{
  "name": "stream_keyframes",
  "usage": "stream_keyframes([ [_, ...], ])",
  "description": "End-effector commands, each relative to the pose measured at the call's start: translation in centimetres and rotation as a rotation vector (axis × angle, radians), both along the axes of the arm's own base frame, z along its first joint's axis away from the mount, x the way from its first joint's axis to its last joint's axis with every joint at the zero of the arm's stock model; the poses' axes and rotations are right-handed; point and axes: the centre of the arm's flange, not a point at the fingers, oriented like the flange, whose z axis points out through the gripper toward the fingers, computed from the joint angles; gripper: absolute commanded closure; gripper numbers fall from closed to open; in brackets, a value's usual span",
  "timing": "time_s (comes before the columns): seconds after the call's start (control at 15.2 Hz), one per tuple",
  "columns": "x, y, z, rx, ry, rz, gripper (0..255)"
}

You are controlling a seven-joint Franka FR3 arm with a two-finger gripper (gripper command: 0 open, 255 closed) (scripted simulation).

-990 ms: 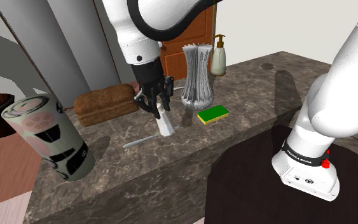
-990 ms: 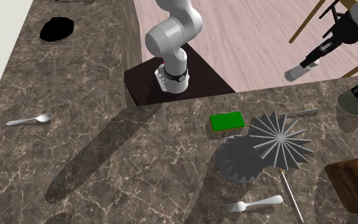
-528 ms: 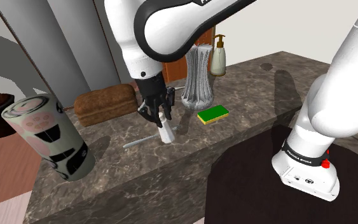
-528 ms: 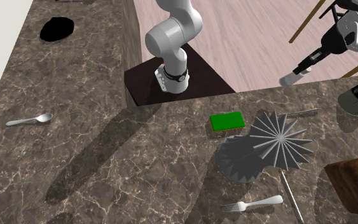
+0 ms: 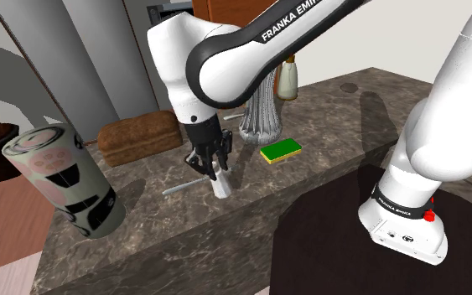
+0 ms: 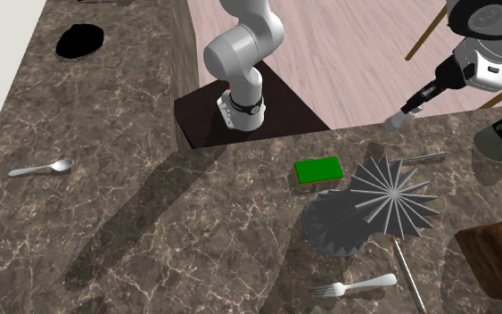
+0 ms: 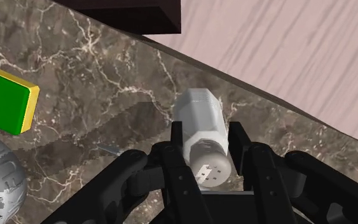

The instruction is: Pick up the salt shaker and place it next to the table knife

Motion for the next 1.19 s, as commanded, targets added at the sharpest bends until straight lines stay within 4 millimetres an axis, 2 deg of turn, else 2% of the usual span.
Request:
stream_keyframes([
  [0.0, 0.1, 0.0, -1.0, 0.0, -0.001, 0.0, 255],
  [0.26, 0.1, 0.0, -3.3, 0.0, -0.001, 0.0, 255],
  [0.79, 0.1, 0.0, -3.3, 0.0, -0.001, 0.0, 255],
  [0.86, 0.1, 0.0, -3.3, 0.0, -0.001, 0.0, 0],
  [1.12, 0.1, 0.0, -3.3, 0.0, -0.001, 0.0, 0],
])
